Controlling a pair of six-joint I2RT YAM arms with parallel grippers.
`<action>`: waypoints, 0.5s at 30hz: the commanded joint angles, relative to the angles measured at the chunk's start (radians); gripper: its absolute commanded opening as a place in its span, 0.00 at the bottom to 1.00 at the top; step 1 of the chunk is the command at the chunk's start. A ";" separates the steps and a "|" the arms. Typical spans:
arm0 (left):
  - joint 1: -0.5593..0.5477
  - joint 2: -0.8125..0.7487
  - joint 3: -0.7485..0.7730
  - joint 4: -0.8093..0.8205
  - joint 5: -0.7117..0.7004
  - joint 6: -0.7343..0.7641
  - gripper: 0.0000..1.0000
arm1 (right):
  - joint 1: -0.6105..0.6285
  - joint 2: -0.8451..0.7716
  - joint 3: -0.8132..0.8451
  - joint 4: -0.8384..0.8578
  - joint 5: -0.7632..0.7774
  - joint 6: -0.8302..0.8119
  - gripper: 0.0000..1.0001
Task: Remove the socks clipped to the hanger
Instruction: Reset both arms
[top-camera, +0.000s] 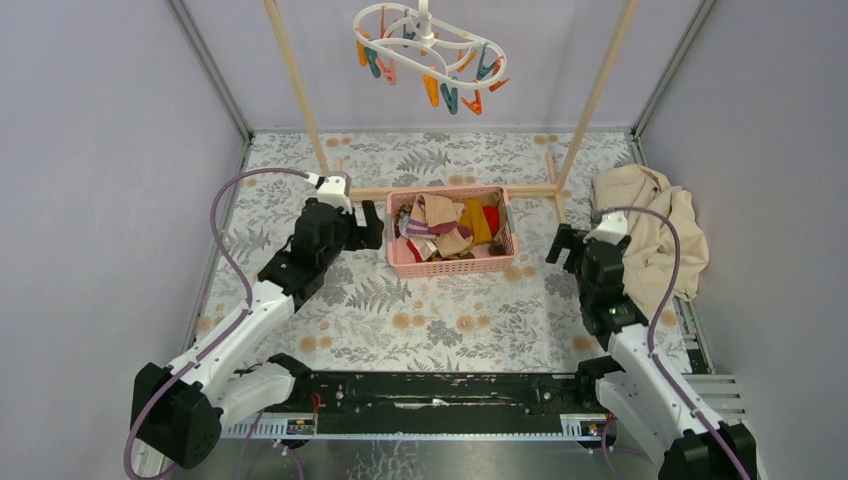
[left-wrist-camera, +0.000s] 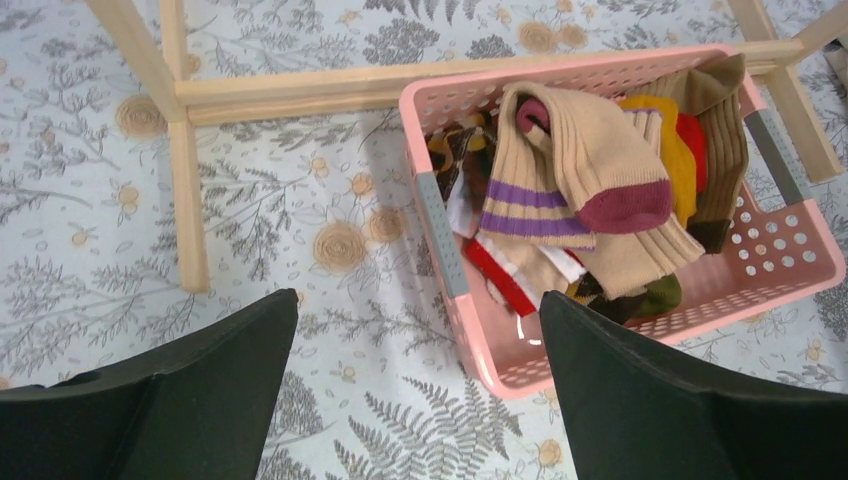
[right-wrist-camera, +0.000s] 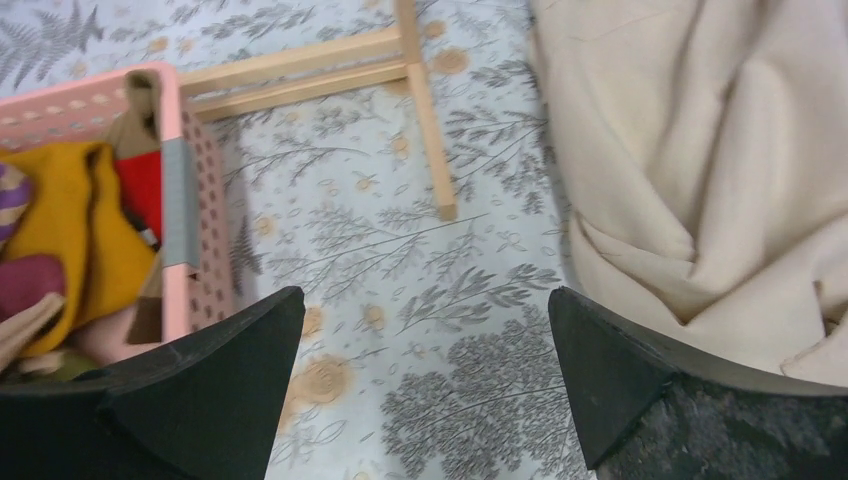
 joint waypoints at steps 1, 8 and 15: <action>0.009 0.037 0.013 0.177 0.033 0.053 0.99 | -0.009 -0.104 -0.163 0.358 0.132 -0.066 1.00; 0.009 -0.002 -0.017 0.217 0.038 0.106 0.99 | -0.015 0.103 -0.291 0.703 0.220 -0.109 1.00; 0.010 -0.049 -0.060 0.229 -0.005 0.156 0.99 | -0.041 0.434 -0.353 1.110 0.249 -0.107 1.00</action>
